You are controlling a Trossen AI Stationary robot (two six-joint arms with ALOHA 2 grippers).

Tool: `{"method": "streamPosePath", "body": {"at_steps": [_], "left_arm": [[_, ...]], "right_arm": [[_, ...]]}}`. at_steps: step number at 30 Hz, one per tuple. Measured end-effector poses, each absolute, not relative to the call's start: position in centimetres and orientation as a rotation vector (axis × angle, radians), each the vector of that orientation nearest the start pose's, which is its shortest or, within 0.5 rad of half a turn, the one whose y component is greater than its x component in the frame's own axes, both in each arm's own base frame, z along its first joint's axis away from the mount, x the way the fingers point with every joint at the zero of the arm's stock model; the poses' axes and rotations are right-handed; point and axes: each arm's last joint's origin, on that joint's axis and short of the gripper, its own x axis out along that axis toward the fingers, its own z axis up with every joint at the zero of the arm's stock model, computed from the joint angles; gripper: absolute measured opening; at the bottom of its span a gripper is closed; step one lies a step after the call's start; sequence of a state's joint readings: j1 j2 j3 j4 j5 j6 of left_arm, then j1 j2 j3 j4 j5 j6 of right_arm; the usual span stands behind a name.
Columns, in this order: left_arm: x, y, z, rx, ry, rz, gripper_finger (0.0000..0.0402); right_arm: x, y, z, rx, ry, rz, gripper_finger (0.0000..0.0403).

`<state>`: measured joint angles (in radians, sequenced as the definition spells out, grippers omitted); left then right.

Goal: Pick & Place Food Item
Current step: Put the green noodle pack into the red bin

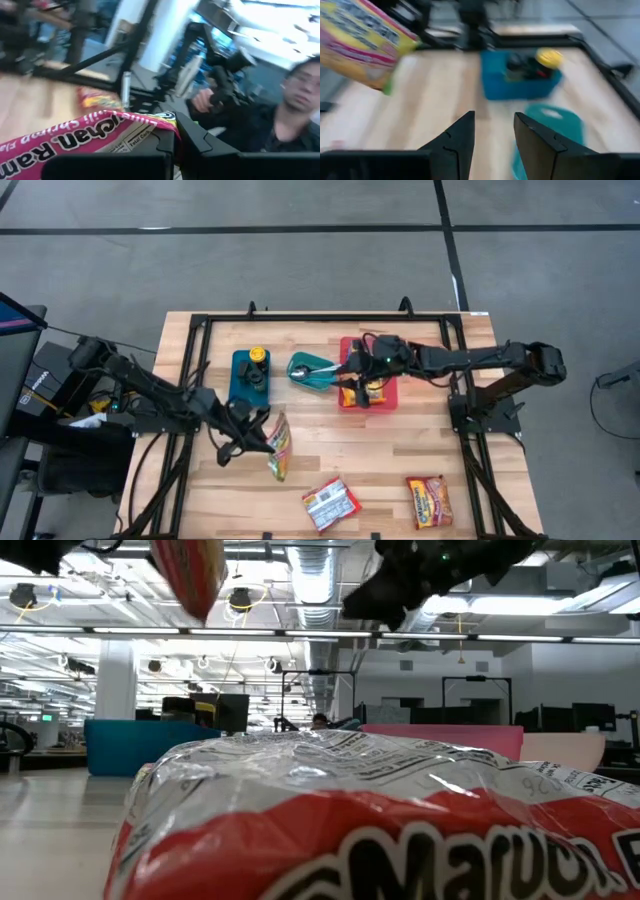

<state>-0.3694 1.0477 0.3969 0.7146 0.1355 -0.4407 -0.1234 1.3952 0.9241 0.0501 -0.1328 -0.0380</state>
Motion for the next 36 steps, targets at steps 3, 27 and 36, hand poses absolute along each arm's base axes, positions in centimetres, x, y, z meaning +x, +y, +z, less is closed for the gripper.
{"method": "streamPosePath", "body": {"at_steps": [3,27,36], "left_arm": [[20.7,-8.2,24.3,-0.390,0.069,-0.580,0.0000],[24.1,-7.8,23.9,-0.364,0.239,-0.760,0.0000],[24.1,-7.8,24.0,-0.363,0.233,-0.775,0.0000]], "right_arm": [[30.6,-3.8,27.2,0.044,0.349,0.159,0.0132],[37.0,-4.8,22.2,0.168,0.246,0.577,0.0132],[40.0,-4.9,20.5,0.214,0.254,0.772,0.0133]]}}
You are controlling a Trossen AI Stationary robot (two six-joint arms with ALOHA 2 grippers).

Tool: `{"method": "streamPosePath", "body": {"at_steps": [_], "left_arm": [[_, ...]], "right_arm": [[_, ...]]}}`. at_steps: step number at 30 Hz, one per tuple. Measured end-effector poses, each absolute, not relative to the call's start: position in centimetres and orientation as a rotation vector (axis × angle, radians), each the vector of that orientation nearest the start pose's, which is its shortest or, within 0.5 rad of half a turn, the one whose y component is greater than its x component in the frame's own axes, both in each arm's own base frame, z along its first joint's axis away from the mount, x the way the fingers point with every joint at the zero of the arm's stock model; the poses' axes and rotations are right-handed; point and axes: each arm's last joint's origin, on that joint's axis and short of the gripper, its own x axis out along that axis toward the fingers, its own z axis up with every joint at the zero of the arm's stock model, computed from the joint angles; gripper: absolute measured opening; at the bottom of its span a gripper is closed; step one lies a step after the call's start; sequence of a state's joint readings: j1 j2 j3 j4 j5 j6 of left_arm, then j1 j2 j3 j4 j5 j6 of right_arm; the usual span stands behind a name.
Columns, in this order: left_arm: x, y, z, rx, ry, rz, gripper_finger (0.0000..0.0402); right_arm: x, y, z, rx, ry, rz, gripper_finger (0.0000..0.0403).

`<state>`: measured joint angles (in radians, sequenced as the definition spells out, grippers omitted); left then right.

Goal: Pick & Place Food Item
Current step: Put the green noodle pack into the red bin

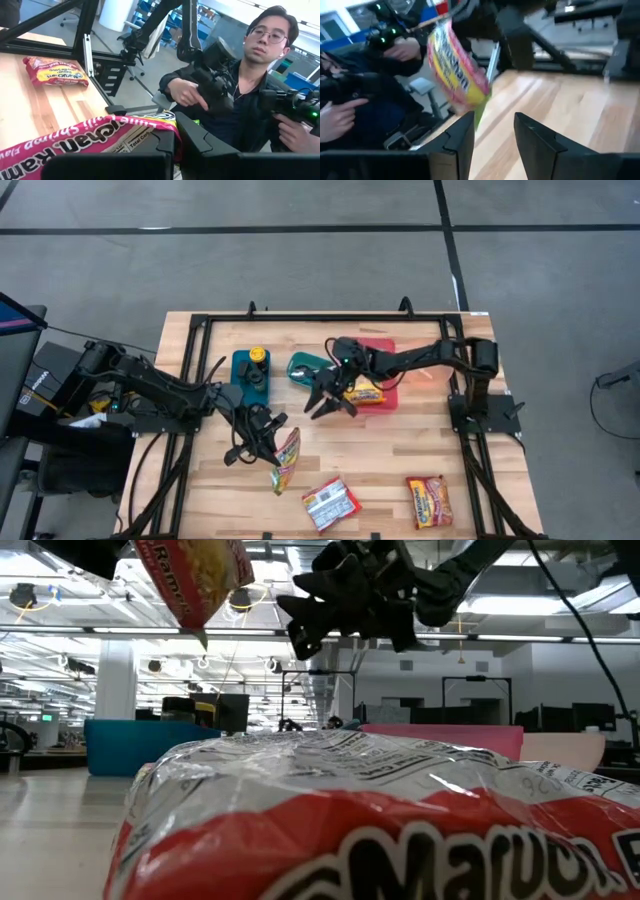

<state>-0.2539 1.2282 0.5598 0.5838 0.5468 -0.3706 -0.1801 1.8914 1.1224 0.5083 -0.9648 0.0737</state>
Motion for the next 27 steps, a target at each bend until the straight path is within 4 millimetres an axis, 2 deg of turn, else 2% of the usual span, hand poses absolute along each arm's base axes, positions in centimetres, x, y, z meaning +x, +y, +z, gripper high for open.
{"method": "streamPosePath", "body": {"at_steps": [10,15,23,27], "left_arm": [[24.1,-7.8,24.1,-0.331,0.201,-0.781,0.0000],[24.3,-7.6,24.5,-0.306,0.162,-0.768,0.0000],[24.8,-6.9,25.3,-0.233,0.104,-0.735,0.0000],[24.9,-6.3,25.4,-0.231,0.099,-0.712,0.0000]], "right_arm": [[40.6,-3.0,20.8,0.191,0.225,0.846,0.0153],[40.6,-2.9,20.7,0.196,0.233,0.844,0.0164],[39.2,-5.6,20.4,0.256,0.369,0.777,0.0169],[38.2,-6.0,20.8,0.245,0.425,0.772,0.0169]]}}
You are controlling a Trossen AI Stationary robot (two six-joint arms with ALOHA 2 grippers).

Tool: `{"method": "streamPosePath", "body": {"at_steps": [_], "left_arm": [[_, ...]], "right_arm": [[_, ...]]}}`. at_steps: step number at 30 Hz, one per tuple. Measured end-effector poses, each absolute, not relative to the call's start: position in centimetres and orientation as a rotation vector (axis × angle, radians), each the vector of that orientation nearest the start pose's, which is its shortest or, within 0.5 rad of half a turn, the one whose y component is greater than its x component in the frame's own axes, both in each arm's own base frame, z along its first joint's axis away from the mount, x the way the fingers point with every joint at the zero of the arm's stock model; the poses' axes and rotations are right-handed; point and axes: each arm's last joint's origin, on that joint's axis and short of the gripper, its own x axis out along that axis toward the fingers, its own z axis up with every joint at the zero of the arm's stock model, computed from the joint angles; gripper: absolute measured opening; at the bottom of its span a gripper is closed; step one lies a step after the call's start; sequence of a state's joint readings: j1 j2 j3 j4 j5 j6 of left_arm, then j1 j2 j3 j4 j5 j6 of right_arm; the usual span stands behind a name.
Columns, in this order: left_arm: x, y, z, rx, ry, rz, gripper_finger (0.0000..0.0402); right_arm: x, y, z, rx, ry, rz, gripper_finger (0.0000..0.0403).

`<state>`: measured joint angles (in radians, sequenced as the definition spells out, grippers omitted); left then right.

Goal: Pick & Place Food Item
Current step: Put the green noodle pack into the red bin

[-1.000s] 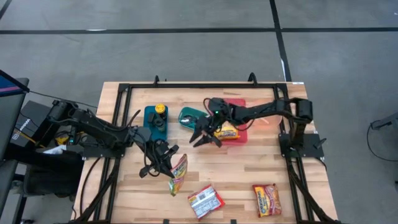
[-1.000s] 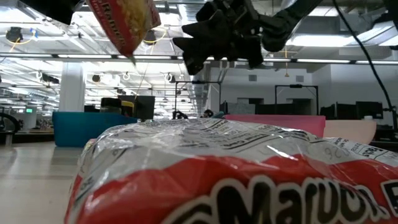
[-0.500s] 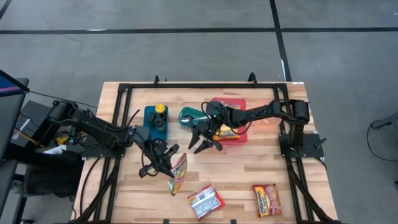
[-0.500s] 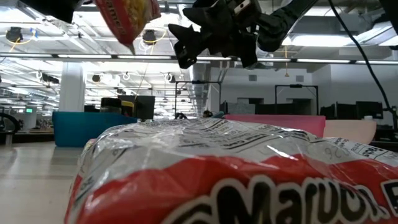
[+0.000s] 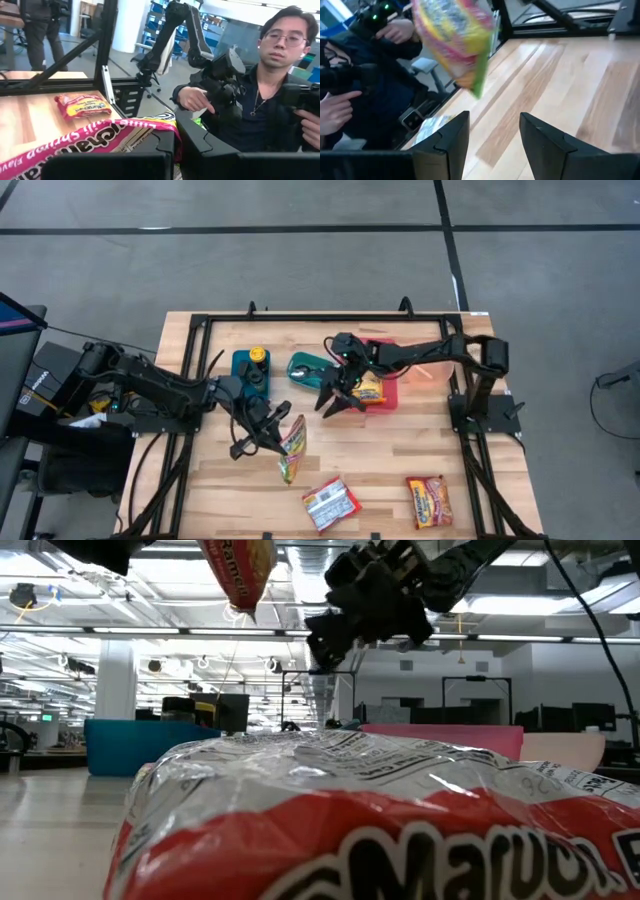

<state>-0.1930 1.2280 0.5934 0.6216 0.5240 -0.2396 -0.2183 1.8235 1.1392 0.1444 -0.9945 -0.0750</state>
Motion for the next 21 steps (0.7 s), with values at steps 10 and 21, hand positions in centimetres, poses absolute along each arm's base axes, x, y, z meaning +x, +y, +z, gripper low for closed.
{"method": "streamPosePath", "body": {"at_steps": [10,21], "left_arm": [[28.4,-5.8,24.3,-0.242,0.144,-0.720,0.0000],[31.0,-5.1,24.6,-0.138,0.104,-0.707,0.0000]], "right_arm": [[32.3,-6.2,19.9,0.210,0.397,0.676,0.0169],[27.3,-5.8,19.9,0.147,0.283,0.502,0.0169]]}}
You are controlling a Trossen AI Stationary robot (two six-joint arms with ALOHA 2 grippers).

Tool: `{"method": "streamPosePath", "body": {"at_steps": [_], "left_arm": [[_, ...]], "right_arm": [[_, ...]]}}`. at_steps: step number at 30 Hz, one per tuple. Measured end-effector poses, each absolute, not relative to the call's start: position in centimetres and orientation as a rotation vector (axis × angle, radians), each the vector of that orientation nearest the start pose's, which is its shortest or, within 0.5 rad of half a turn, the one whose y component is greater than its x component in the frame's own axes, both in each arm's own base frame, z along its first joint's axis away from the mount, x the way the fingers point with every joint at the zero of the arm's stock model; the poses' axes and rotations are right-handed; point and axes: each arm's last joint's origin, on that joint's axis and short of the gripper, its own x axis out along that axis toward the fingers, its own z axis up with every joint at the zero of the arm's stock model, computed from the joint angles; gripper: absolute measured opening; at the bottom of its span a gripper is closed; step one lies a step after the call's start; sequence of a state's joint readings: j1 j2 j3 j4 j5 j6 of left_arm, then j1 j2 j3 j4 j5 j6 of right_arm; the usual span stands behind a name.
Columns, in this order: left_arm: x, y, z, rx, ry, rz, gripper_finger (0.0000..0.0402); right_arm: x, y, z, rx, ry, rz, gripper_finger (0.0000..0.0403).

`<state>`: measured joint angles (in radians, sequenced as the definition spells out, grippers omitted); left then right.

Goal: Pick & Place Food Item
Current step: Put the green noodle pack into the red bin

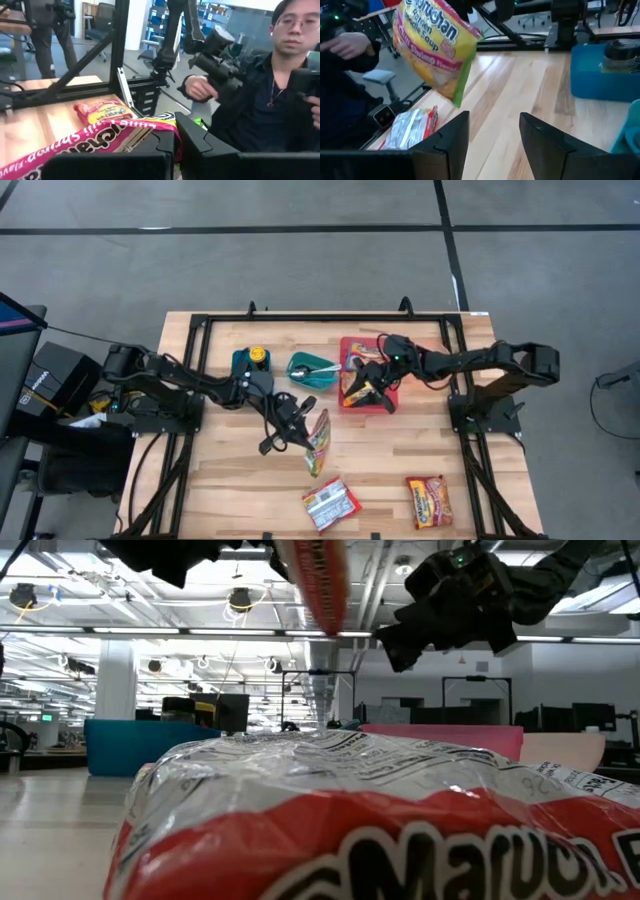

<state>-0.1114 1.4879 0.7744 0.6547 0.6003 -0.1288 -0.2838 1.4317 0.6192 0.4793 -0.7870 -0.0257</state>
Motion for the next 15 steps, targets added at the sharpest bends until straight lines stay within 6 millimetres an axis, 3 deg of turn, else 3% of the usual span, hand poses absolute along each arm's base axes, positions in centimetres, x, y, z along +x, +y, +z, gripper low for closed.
{"method": "streamPosePath", "body": {"at_steps": [9,15], "left_arm": [[31.9,-5.2,24.6,-0.101,0.112,-0.743,0.0000],[31.9,-5.2,24.7,-0.100,0.110,-0.747,0.0000]], "right_arm": [[28.0,-6.6,20.3,0.144,0.186,0.501,0.0169],[30.4,-6.7,20.3,0.180,0.197,0.617,0.0169]]}}
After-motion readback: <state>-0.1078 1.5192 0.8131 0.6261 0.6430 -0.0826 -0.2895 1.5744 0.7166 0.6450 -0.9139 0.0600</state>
